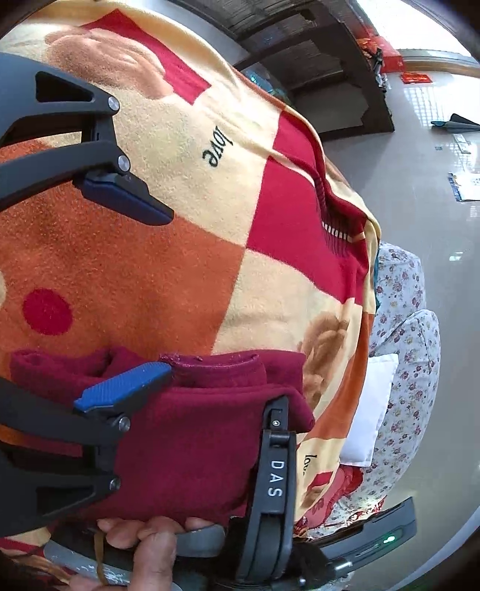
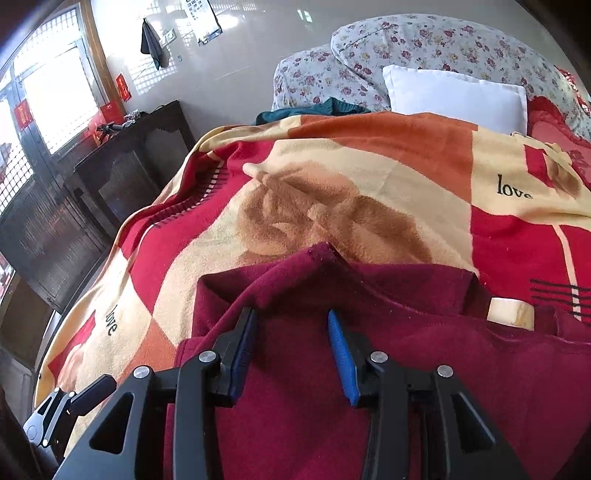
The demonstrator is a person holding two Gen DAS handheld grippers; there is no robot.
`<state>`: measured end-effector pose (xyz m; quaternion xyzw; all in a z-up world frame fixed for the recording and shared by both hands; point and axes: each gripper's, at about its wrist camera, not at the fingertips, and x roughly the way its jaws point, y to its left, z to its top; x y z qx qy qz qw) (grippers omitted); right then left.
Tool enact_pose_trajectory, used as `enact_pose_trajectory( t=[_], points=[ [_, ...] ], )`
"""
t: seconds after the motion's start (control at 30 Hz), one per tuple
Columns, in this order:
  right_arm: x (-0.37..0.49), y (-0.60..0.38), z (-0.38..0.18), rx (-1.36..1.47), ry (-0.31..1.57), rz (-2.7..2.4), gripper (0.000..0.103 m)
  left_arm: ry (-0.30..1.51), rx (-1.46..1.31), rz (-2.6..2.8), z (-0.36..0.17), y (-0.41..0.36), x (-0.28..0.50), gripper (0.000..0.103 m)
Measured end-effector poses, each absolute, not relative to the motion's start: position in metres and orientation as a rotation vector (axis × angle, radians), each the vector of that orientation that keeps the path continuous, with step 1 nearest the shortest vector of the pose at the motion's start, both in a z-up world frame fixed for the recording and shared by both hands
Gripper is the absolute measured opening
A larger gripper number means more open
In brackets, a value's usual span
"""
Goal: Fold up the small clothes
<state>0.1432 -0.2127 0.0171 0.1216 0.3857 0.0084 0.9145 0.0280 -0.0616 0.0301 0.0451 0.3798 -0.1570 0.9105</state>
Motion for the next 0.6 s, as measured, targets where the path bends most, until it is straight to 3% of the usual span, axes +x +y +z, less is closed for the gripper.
enact_pose_trajectory(
  t=[0.37,0.6],
  points=[
    [0.144,-0.212,0.018,0.247,0.806,0.014,0.045,0.962,-0.098,-0.383,0.018,-0.043,0.042,0.08],
    [0.145,-0.211,0.018,0.237,0.814,0.007,0.046,0.974,-0.165,-0.415,0.019,-0.035,0.042,0.081]
  ],
)
